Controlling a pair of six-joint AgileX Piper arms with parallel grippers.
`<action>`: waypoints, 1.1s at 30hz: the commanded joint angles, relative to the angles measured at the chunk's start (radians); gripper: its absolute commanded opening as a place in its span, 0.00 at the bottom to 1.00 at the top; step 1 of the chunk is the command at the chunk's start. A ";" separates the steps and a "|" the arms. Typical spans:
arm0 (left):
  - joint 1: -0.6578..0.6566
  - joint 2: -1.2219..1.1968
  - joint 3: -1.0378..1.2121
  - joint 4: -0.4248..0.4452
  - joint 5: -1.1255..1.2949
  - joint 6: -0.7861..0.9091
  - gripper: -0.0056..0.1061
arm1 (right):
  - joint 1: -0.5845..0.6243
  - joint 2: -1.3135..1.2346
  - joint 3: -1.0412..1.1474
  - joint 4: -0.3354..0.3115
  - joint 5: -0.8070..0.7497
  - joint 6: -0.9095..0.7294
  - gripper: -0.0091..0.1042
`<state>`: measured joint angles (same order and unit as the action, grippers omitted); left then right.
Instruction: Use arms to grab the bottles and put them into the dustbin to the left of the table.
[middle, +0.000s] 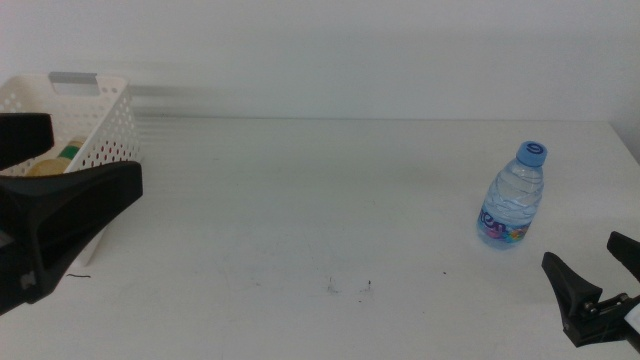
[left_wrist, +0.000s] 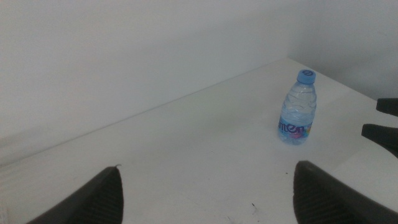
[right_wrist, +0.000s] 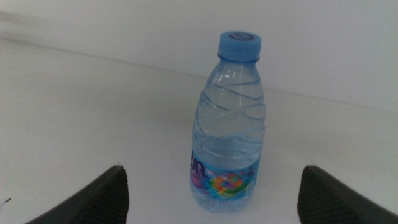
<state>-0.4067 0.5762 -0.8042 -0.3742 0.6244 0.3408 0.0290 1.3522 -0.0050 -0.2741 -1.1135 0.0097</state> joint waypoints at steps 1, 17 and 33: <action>-0.004 -0.004 0.004 0.000 -0.011 -0.002 0.89 | 0.002 0.032 0.005 -0.001 -0.051 -0.031 0.86; -0.004 -0.004 0.004 0.000 -0.011 -0.002 0.89 | 0.002 0.269 -0.200 -0.010 -0.059 -0.031 0.86; -0.004 -0.004 0.004 0.000 -0.011 -0.002 0.89 | 0.002 0.391 -0.356 -0.012 0.022 -0.052 0.90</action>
<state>-0.4067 0.5762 -0.8042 -0.3724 0.6244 0.3408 0.0290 1.7423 -0.3455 -0.2825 -1.1166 -0.0317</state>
